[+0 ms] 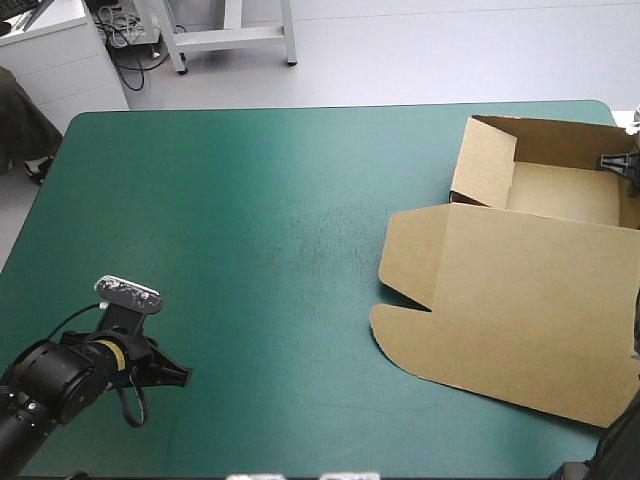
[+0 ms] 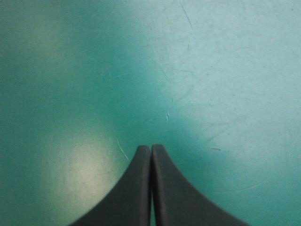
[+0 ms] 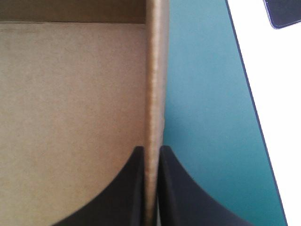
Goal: Fold the box
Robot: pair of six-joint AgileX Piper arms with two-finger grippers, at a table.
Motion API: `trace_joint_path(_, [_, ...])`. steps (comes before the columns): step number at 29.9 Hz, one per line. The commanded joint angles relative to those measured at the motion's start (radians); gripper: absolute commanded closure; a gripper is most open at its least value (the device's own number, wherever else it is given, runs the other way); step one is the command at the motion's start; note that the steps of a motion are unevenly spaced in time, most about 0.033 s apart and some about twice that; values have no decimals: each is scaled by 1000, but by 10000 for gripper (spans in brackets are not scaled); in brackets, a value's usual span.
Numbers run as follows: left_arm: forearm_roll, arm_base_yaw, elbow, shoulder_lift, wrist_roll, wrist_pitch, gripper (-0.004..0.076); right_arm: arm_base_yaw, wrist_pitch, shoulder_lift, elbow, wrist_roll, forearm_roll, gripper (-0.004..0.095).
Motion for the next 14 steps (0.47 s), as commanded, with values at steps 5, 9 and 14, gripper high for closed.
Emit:
trace_joint_path(5, [17, -3, -22, -9, -11, -34, 756, -7, -21, -64, -29, -3, 16, 400])
trace_joint_path(9, [17, -3, -22, -9, -11, -34, 756, -7, 8, -69, -31, 2, 36, 241])
trace_joint_path(14, [15, -3, -22, -9, -11, -28, 756, -7, 47, -86, -49, -3, 87, 338])
